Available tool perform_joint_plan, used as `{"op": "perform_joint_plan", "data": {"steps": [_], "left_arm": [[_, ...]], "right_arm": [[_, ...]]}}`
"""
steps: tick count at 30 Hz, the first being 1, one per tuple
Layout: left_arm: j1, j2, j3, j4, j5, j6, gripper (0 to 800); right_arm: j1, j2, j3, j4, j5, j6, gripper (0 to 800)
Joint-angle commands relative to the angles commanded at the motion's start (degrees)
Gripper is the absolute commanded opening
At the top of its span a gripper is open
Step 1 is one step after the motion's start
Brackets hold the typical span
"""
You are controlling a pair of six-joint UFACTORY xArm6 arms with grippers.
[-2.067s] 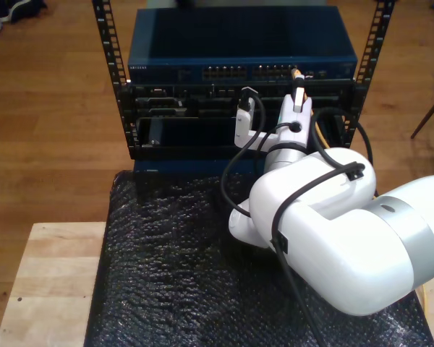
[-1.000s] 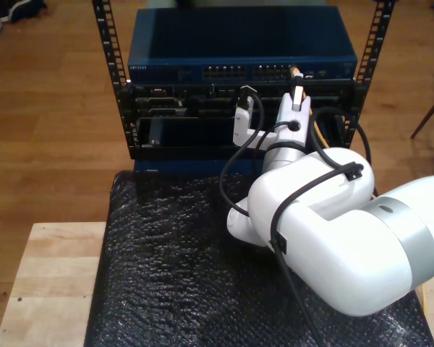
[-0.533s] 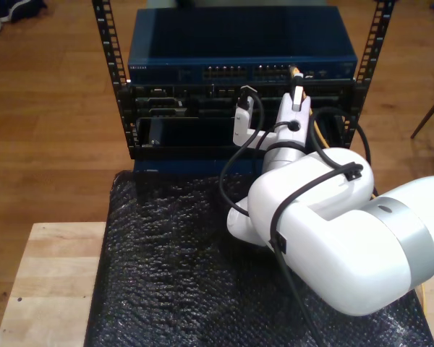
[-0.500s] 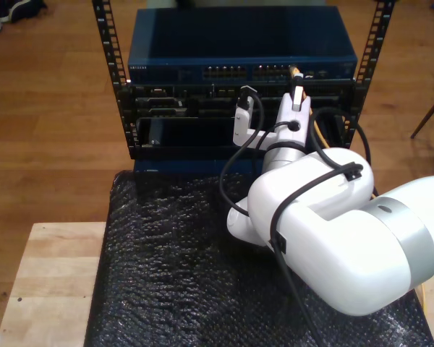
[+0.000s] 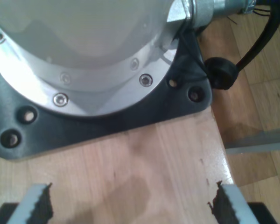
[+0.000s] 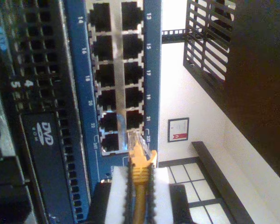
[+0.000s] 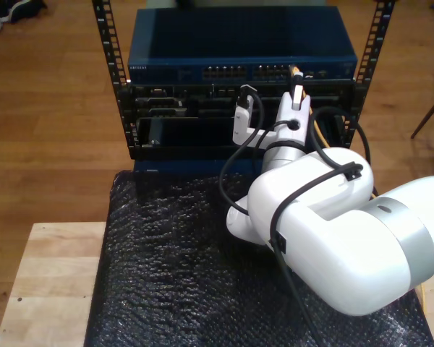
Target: Grab the cable and plug it in
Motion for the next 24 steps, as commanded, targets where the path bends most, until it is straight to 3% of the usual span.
{"op": "perform_joint_plan", "data": {"steps": [24], "left_arm": [[0.0, 0.0, 0.0, 0.0, 0.0, 0.0, 800]], "right_arm": [[-0.1, 0.9, -1.3, 0.0, 0.1, 0.0, 0]]}}
